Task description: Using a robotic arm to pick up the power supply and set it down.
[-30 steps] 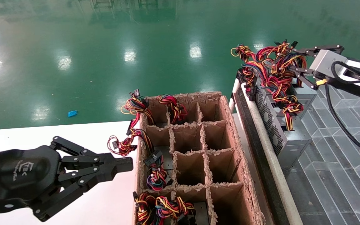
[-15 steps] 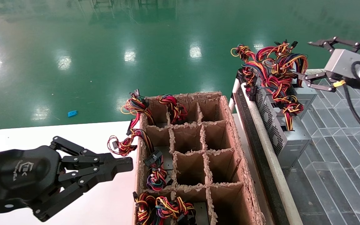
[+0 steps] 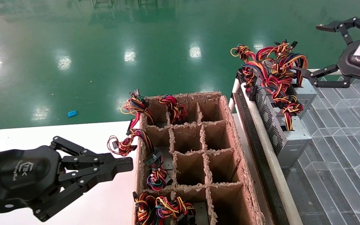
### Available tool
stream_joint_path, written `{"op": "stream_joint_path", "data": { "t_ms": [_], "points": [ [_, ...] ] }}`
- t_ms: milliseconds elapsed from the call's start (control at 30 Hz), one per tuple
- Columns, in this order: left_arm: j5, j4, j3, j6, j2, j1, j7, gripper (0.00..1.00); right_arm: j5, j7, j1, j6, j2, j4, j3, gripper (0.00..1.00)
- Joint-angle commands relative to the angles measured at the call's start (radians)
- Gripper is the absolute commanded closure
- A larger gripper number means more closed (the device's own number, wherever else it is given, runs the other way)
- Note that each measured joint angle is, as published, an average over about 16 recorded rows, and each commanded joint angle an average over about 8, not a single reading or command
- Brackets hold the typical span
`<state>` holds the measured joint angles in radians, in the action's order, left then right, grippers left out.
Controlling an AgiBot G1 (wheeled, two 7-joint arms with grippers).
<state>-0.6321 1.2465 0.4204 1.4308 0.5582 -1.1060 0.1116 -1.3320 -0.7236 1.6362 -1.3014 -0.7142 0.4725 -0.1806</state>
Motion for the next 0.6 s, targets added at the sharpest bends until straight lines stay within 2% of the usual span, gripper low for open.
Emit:
{"op": "stream_joint_path", "data": {
  "t_ms": [33,333,600],
  "points": [
    [0.000,0.000,0.000,0.000,0.000,0.000,0.000,1.00,0.025,0.049,-0.029,-0.014,0.016,0.048,0.015,0.00],
    [0.000,0.000,0.000,0.000,0.000,0.000,0.000,0.99,0.098,0.166,-0.098,-0.044,0.033,0.155,0.007,0.00],
    [0.000,0.000,0.000,0.000,0.000,0.000,0.000,0.00,0.174,0.279,-0.168,-0.066,0.044,0.254,-0.009,0.00]
  ]
}}
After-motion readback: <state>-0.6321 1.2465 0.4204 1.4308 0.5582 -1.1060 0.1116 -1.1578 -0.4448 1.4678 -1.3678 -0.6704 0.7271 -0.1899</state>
